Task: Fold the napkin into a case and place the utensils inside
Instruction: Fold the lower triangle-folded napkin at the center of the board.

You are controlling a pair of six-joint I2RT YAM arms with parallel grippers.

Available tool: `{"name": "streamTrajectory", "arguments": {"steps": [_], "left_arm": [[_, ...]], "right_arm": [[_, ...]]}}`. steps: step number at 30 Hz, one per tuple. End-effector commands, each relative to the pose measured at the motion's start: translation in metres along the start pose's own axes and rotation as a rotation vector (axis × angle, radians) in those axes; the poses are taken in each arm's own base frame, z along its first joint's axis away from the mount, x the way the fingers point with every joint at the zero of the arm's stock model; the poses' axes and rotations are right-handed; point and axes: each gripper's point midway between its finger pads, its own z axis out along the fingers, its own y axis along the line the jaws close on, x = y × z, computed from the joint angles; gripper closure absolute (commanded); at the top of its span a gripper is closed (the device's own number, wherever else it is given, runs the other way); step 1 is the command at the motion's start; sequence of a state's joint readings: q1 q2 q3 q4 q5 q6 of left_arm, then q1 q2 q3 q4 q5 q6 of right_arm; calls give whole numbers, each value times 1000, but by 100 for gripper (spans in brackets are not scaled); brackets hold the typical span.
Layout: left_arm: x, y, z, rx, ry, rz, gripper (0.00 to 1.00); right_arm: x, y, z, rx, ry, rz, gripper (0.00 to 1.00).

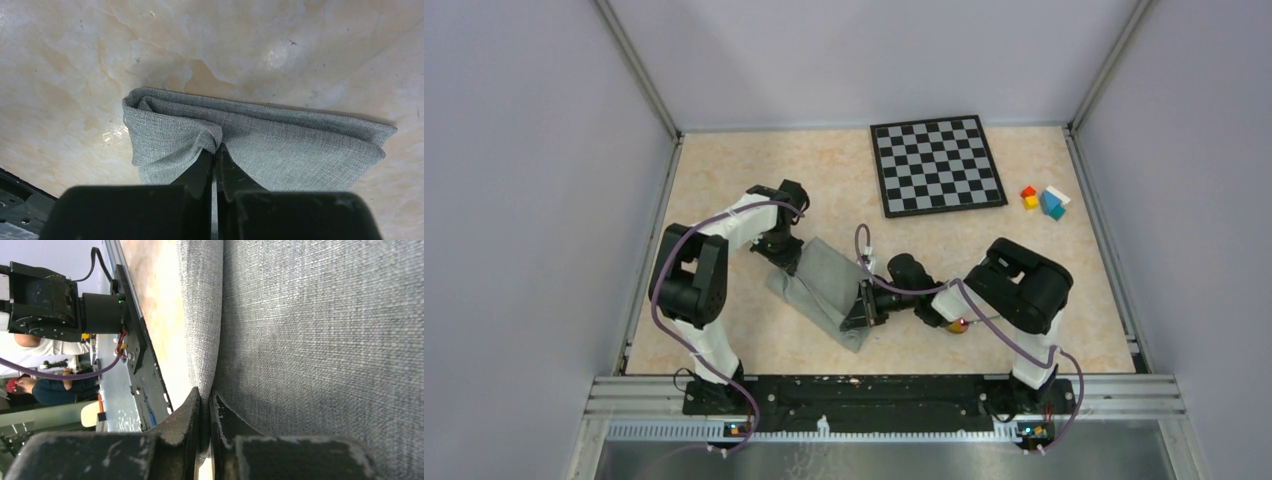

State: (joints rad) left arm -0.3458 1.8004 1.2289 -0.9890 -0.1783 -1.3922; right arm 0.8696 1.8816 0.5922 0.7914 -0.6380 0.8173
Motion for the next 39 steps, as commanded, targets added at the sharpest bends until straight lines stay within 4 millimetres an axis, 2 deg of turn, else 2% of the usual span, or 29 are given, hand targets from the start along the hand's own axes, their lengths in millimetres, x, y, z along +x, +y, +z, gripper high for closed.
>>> {"name": "streamTrajectory", "arguments": {"steps": [1,5,11,15,21,27,29,32,33,36,39], "left_arm": [[-17,-3,3,-17,-63,-43,100],[-17,-2,6,-22,-63,-43,100],[-16,-3,11,-33,-55,-36,100],[-13,-4,13,-30,-43,-32,100],[-13,-5,11,-26,-40,-31,100],[-13,-5,11,-24,-40,-24,100],[-14,-6,11,-19,-40,-16,100],[-12,-12,11,10,-27,14,100],[-11,-15,9,27,-21,25,100],[-10,-17,5,43,-12,40,100],[-11,-18,2,57,-20,42,94]], "right_arm": [[-6,0,-2,16,17,-67,91],[-14,0,-8,61,0,-122,79],[-35,12,-33,140,-98,-287,46],[-43,13,-44,223,-133,-416,38],[-47,12,-37,358,-135,-570,35],[-54,0,-33,513,-158,-616,37],[-54,-1,-33,519,-161,-610,43],[-50,-1,-33,509,-157,-594,59],[-48,-2,-33,501,-156,-584,62],[-43,-4,-30,491,-150,-569,60],[-41,2,-27,452,-146,-569,55]]}}
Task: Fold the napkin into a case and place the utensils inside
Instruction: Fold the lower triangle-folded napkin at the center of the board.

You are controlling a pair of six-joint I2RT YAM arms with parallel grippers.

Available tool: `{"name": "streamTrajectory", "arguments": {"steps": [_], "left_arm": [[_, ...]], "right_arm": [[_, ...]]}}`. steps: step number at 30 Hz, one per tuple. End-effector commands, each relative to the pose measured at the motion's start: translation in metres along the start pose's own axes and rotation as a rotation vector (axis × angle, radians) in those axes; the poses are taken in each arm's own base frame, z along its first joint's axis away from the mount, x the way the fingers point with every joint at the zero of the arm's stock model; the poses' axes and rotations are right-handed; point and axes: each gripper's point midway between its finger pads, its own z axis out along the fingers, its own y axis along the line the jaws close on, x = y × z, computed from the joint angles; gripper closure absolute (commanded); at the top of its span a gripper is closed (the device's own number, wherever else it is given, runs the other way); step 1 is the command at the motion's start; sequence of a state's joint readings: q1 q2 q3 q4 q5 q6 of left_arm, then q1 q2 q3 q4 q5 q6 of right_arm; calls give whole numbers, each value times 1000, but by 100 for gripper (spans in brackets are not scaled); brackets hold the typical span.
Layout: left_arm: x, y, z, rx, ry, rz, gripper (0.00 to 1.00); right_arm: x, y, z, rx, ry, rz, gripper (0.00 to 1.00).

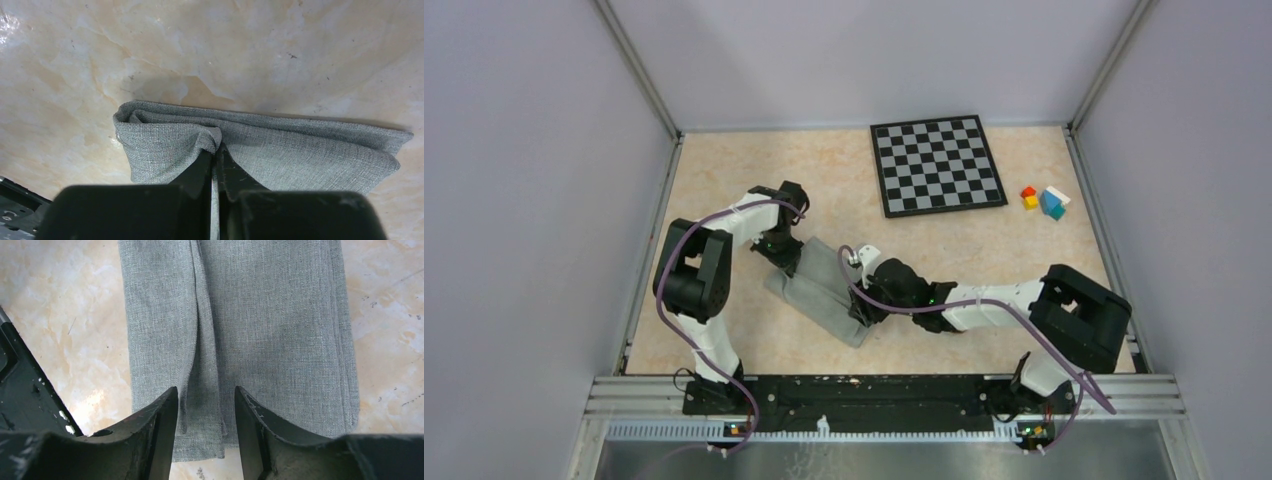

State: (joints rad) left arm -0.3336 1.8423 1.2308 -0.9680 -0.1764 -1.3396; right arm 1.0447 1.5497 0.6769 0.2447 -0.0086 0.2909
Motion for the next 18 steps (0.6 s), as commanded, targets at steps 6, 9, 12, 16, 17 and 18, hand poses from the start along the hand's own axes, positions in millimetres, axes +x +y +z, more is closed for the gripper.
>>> {"name": "streamTrajectory", "arguments": {"steps": [6,9,12,16,17,18], "left_arm": [[-12,-26,-26,141,-28,40,49],[-16,-37,-49,233,-44,104,31],[-20,-51,-85,396,-75,215,17],[-18,-56,-119,579,-112,403,10],[-15,-52,-124,608,-107,436,9],[-14,-45,-123,621,-119,474,9]], "right_arm": [[0,-2,12,27,-3,24,58],[5,-9,14,66,12,39,66],[8,-13,15,88,27,47,76],[9,-15,14,103,34,50,88],[8,-15,13,106,32,49,90],[8,-17,12,116,31,50,92]]}}
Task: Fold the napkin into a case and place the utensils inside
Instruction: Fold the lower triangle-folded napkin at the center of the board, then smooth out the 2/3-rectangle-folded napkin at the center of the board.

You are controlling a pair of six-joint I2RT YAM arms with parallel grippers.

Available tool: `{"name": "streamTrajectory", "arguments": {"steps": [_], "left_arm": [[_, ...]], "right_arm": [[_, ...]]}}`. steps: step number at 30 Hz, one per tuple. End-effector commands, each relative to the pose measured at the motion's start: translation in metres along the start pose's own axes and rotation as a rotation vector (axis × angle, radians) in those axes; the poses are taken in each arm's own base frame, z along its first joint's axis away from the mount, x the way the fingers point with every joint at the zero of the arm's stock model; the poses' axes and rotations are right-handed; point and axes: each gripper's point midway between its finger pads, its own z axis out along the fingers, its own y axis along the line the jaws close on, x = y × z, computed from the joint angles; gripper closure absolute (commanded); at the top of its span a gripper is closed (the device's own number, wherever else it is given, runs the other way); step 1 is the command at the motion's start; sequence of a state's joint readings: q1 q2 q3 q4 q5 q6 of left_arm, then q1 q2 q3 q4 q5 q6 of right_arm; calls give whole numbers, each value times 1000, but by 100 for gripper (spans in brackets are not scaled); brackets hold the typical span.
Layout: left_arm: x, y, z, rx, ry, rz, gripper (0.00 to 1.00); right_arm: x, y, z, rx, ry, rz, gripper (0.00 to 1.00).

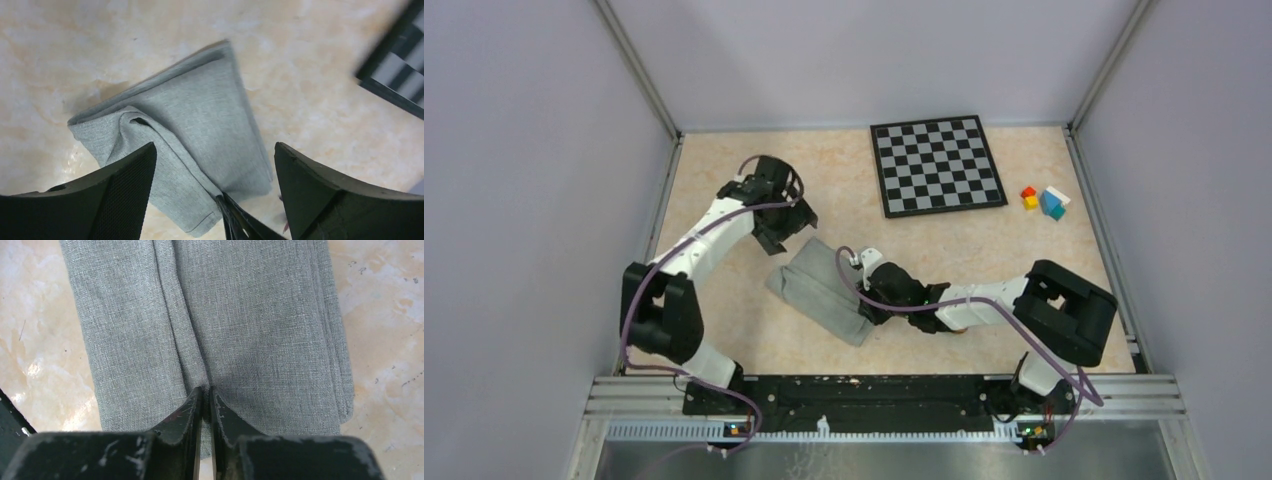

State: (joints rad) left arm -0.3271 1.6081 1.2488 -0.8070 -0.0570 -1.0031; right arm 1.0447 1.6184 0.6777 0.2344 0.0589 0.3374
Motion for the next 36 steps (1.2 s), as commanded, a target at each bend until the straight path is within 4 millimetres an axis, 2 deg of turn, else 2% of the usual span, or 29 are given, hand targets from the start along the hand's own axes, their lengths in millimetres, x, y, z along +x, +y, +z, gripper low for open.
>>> {"name": "streamTrajectory", "arguments": {"steps": [1,5,8,10,12,15,20,26,29,33,36], "left_arm": [[-5,-8,-32,201,-63,231,9],[6,16,-25,318,-29,249,26],[11,31,-15,352,8,246,25],[14,36,-10,339,26,269,27],[16,42,-3,316,36,286,38],[17,49,9,272,49,285,48],[25,51,26,277,85,277,49],[25,46,35,297,92,269,53],[25,46,36,298,90,268,52],[24,47,31,304,74,276,49],[23,47,24,313,64,292,44]], "right_arm": [[-15,0,-1,35,-27,10,92],[-30,8,-8,12,-40,18,90],[-46,25,-14,-60,-58,38,68],[-53,35,-19,-103,-66,54,58],[-56,42,-22,-142,-65,72,55],[-53,51,-24,-205,-66,98,54],[-44,64,-22,-287,-32,104,54],[-38,59,-24,-304,-36,184,49],[-33,58,-21,-314,-25,209,48],[-24,44,-16,-245,-10,209,48],[-21,42,-17,-250,-6,207,50]]}}
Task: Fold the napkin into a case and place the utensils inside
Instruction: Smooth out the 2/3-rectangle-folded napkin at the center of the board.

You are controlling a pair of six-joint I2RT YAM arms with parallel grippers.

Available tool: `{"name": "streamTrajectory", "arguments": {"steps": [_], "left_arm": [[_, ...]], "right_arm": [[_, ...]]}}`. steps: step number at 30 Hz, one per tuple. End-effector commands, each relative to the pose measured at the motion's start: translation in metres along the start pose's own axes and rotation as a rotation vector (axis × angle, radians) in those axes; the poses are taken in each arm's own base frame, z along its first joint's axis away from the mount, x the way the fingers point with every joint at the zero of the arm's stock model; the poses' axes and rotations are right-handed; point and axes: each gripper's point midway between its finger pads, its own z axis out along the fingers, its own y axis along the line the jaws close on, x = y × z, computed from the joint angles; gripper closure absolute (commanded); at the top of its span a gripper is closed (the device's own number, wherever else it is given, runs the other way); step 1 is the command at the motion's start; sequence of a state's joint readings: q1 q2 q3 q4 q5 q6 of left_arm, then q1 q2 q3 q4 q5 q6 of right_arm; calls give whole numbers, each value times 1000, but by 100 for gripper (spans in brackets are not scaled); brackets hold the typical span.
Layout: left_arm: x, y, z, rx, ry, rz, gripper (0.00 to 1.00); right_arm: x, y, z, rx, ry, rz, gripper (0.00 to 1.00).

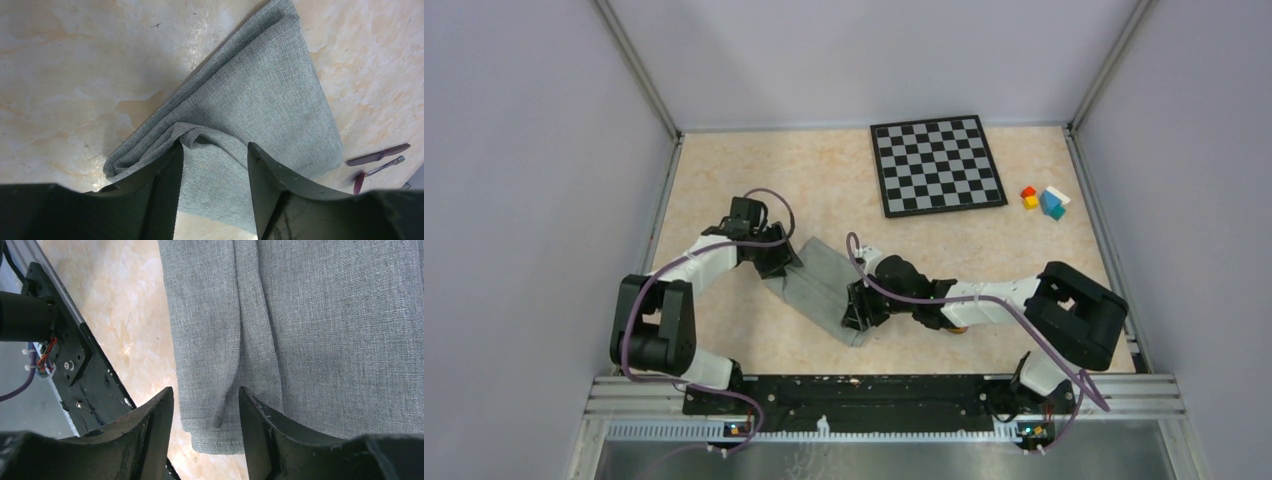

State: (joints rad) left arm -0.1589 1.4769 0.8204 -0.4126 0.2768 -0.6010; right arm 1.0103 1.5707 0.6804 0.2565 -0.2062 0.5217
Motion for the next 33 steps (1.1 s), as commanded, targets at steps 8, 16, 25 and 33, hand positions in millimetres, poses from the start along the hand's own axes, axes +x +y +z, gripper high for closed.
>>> {"name": "streamTrajectory", "arguments": {"steps": [8,16,25,33], "left_arm": [[-6,-18,-28,80,-65,70,31],[-6,-28,-34,128,-58,73,32],[-3,-23,-25,125,-61,46,47],[-4,-8,-13,38,-37,48,40]], "right_arm": [[-11,-2,8,-1,-41,44,87],[-35,-19,-17,149,-134,13,100],[-16,-38,-17,192,-114,41,100],[-11,-45,-14,209,-117,50,100]]}}
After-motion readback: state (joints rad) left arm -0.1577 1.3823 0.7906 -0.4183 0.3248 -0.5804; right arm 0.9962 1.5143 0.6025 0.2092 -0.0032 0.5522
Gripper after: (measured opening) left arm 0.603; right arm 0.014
